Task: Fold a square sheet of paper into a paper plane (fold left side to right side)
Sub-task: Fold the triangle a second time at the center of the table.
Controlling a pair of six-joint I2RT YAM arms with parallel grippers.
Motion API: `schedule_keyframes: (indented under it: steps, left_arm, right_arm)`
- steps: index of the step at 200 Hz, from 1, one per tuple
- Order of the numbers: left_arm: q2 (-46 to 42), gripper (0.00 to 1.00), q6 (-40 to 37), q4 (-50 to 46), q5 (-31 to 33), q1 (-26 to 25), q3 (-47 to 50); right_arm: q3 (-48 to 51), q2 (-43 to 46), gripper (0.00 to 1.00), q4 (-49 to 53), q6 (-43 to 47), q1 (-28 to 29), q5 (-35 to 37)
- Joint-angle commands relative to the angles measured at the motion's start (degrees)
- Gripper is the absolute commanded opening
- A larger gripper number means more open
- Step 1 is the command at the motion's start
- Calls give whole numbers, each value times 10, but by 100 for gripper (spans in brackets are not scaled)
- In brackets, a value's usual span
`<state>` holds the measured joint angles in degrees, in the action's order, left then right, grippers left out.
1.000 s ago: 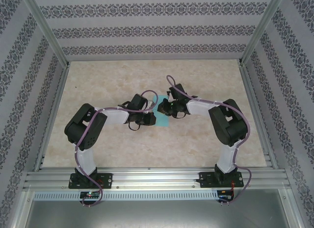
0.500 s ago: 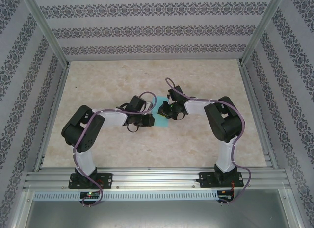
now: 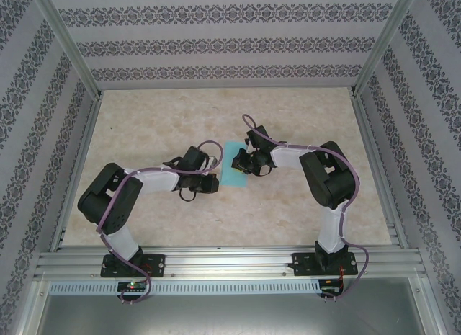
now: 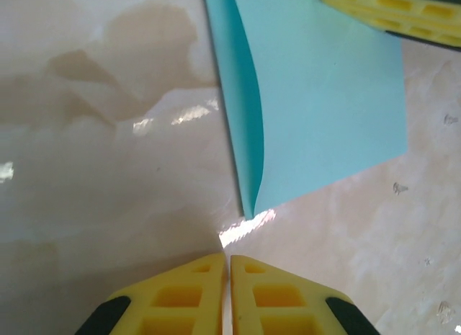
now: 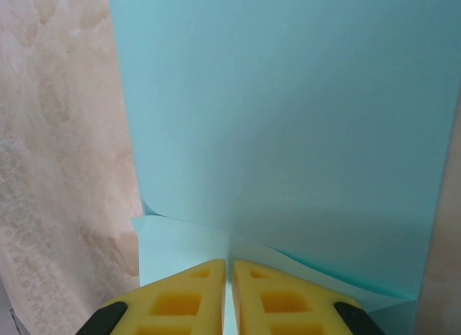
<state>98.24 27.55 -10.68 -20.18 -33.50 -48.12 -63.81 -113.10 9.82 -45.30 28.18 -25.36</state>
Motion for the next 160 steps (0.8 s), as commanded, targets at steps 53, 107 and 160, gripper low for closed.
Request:
schedule_keyframes:
  steps: [53,107,160]
  left_arm:
    - [48,12,19,-23,-38,7,-98]
    - [97,12,18,-11,-41,8,-106]
    - [102,12,11,-16,-18,8,-74]
  right_arm:
    - [-2,-18,14,21,10,-1,38]
    - [-3,-5,14,18,8,-1,25]
    - [15,60,14,21,-9,9,-4]
